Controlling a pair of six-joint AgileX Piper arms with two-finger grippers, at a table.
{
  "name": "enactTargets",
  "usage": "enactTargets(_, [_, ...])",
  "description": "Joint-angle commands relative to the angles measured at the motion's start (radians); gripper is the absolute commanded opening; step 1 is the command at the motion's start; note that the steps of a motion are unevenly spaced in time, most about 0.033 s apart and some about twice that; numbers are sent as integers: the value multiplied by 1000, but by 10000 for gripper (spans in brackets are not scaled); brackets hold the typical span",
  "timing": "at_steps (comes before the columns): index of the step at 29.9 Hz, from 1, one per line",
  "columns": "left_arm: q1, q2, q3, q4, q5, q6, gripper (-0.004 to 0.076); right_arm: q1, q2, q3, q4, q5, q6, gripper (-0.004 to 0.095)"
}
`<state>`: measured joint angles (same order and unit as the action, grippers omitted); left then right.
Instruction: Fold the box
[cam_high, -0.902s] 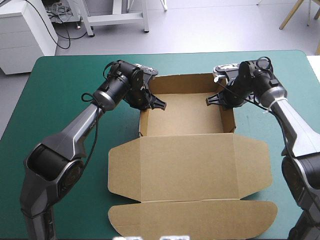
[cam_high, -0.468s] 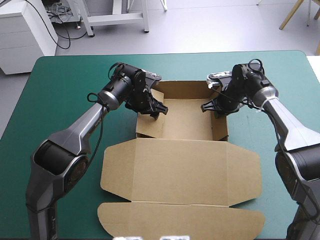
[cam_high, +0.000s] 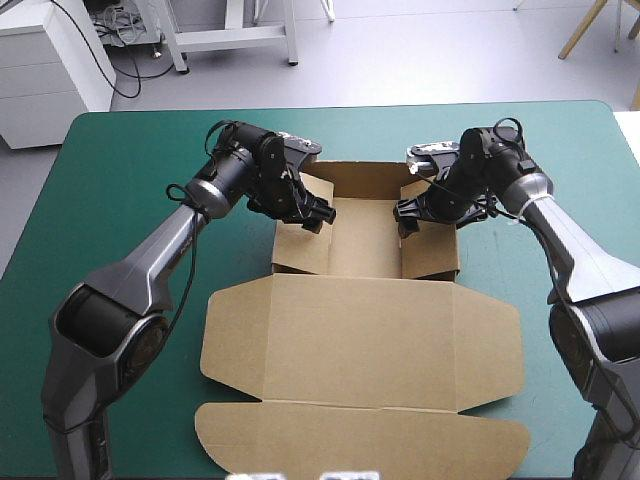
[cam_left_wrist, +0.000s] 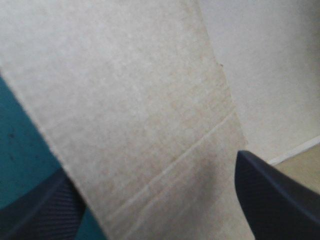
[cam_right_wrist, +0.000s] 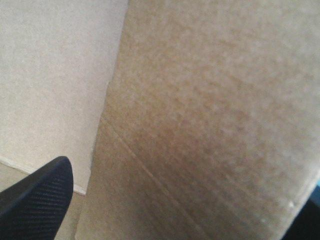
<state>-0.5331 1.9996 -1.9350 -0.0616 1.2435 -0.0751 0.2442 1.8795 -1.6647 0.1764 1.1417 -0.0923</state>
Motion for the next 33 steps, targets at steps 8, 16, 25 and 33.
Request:
enactTargets(8, [0,-231,-32,2,19,35,561,0,-183,-32,-46,-73,-11,900])
enactTargets(16, [0,-420,-32,62,41,135,214,-31,-345,-32,-86,-85,-11,900])
enactTargets(25, [0,-633,-23,70,51,179,-10,-50,-450,-32,-87,-75,-5,900])
enactTargets(33, [0,-817,260,39,51,190,-10,-50,-429,37,-80,-92,49,900])
